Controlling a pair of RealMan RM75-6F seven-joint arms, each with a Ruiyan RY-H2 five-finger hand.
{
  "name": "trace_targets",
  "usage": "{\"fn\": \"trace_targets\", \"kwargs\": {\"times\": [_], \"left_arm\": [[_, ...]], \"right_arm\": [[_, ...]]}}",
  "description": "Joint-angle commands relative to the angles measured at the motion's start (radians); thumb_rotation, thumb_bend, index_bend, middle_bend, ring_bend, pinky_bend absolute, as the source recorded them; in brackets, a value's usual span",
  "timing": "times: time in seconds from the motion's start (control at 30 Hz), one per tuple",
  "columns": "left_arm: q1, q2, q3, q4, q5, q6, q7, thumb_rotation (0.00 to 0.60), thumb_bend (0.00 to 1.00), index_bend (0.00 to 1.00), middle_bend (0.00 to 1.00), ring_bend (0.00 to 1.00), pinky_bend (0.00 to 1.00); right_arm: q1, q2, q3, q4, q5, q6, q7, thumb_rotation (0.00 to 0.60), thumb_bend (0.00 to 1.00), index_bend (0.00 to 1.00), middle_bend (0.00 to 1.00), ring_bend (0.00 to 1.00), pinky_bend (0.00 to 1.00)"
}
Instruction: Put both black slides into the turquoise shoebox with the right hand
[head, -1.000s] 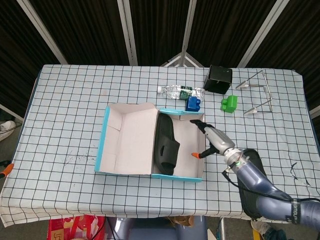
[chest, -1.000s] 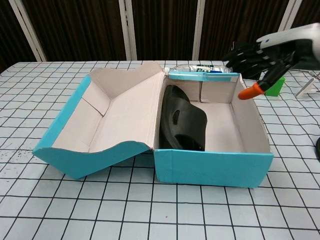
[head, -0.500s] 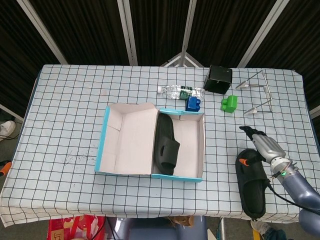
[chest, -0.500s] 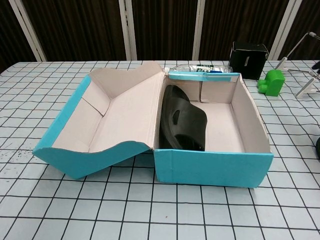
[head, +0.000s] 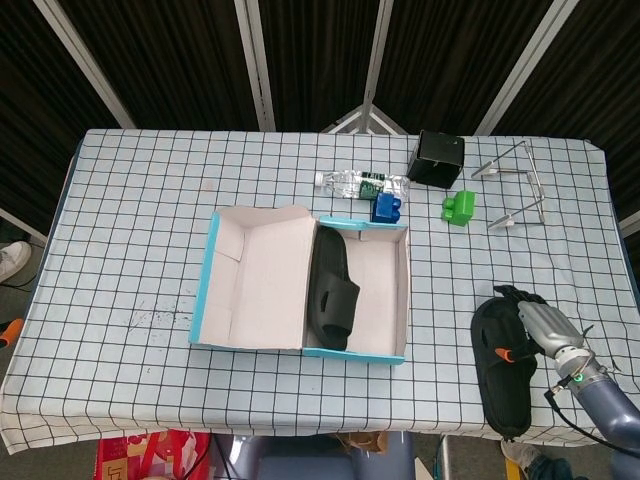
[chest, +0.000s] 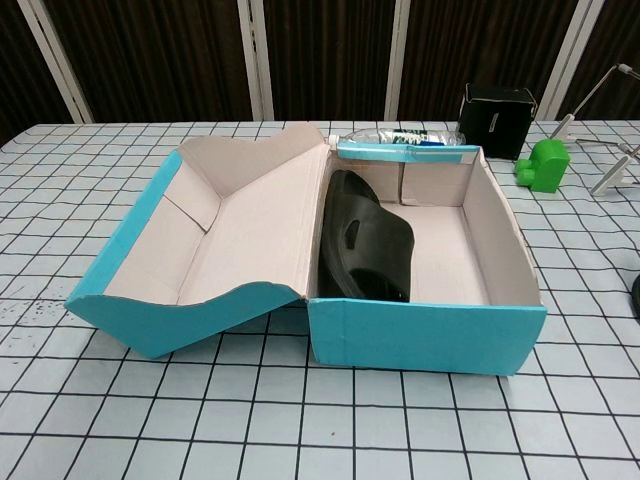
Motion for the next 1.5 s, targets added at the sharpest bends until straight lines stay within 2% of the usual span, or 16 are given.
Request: {"fn": "trace_targets", "kwargs": {"times": [0.03,0.23,0.47,0.6,0.8,0.97,1.17,1.5], "left_arm": [[-0.002,-0.003,-0.005,0.005,-0.009,-0.004,0.004,0.6,0.2,0.1,0.0,0.0,0.08],[-0.008,-0.012,-0.008,0.012,-0.019,-0.011,0.022,0.6,0.2,0.1,0.0,0.0,0.08],[-0.006,-0.015,-0.009,0.007,-0.02,-0.004,0.038,0.6,0.2,0.1,0.0,0.0,0.08],[-0.003,-0.014,-0.011,0.006,-0.023,0.002,0.04,0.6,0.2,0.1,0.0,0.0,0.08],[-0.002,-0.014,-0.011,0.005,-0.025,0.002,0.046,0.6,0.2,0.1,0.0,0.0,0.08],[-0.003,-0.013,-0.013,0.005,-0.028,0.001,0.046,0.6,0.2,0.1,0.0,0.0,0.08],[-0.003,-0.012,-0.009,0.003,-0.025,-0.003,0.049,0.6,0.2,0.1,0.0,0.0,0.08],[-0.005,-0.013,-0.01,0.004,-0.029,-0.007,0.056,0.6,0.2,0.1,0.0,0.0,0.08]], "right_arm": [[0.001,-0.025,-0.019,0.034,0.001,-0.019,-0.024,0.6,0.24,0.0,0.0,0.0,0.0],[0.023,-0.034,-0.035,0.076,0.034,-0.059,-0.069,0.6,0.24,0.0,0.0,0.0,0.0],[0.113,0.01,-0.07,0.085,0.117,-0.161,-0.192,0.6,0.24,0.0,0.0,0.0,0.0],[0.222,0.067,-0.117,0.07,0.217,-0.283,-0.269,0.6,0.24,0.0,0.0,0.0,0.0],[0.397,0.094,-0.238,0.063,0.352,-0.391,-0.351,0.6,0.24,0.0,0.0,0.0,0.0],[0.492,0.077,-0.324,0.043,0.439,-0.391,-0.361,0.6,0.24,0.0,0.0,0.0,0.0],[0.538,0.034,-0.38,0.039,0.486,-0.366,-0.348,0.6,0.24,0.0,0.0,0.0,0.0],[0.553,-0.043,-0.399,0.1,0.489,-0.36,-0.303,0.6,0.24,0.0,0.0,0.0,0.0]]}}
